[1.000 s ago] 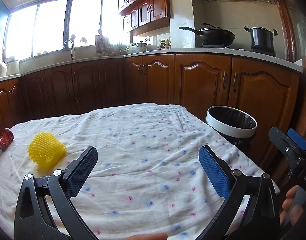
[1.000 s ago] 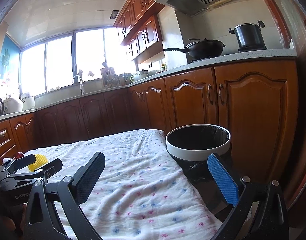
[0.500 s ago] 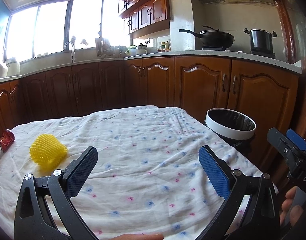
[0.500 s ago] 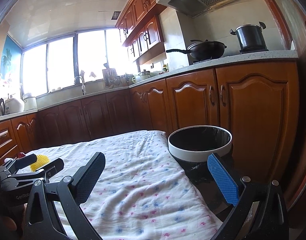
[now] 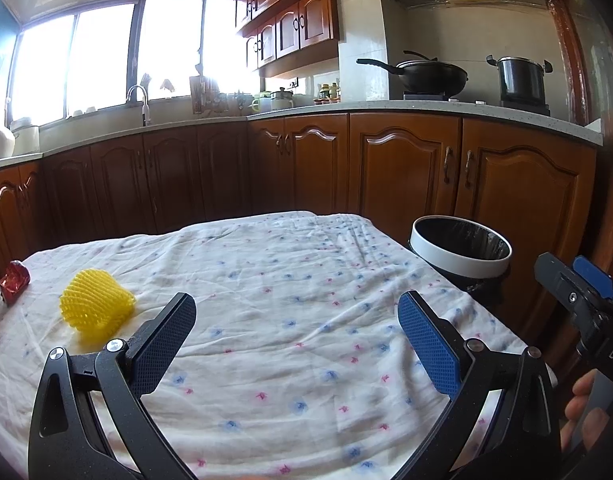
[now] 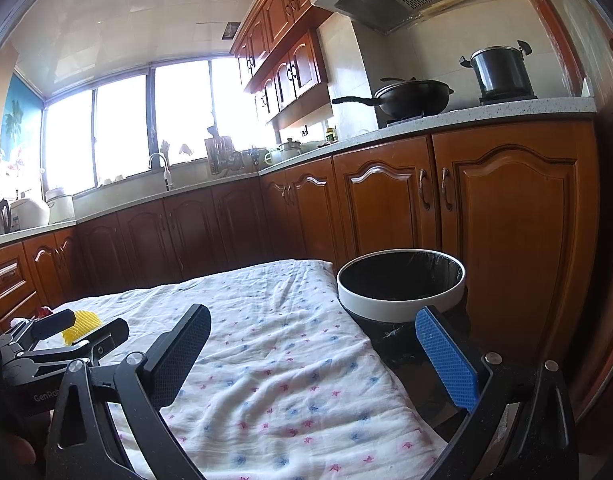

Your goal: Collect trash

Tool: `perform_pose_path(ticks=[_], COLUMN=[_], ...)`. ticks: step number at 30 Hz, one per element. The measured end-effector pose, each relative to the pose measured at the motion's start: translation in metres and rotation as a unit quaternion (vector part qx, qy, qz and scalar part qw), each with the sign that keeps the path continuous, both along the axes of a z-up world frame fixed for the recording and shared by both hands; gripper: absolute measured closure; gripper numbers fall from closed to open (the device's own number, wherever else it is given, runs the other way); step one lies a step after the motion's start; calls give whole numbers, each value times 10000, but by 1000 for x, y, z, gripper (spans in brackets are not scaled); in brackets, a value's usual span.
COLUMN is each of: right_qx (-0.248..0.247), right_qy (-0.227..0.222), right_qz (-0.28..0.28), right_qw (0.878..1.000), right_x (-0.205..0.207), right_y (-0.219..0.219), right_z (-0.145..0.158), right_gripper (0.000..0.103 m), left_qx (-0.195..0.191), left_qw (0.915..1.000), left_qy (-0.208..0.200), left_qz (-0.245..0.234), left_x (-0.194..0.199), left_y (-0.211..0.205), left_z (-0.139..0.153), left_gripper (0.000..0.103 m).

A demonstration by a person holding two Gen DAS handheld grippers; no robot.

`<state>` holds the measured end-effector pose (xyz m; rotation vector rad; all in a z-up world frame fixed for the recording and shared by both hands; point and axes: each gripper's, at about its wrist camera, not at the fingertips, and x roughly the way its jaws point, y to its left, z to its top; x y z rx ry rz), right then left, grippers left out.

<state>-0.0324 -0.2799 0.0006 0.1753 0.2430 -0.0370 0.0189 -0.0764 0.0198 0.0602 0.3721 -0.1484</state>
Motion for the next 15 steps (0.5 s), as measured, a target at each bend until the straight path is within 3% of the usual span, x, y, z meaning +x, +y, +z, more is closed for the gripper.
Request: perform_pose_path(ticks=[15], right_qx=[24], right_qy=[16], right_qz=[24], right_qw=[10000], right_x=[-1], right_y=[1], right_z=[0], right_gripper=[0], left_qx=[14], left_qw=[10000], left_qy=[75], left_qz=[-52], left_x=[2], left_y=[0], left_z=[-2], left_gripper=[0])
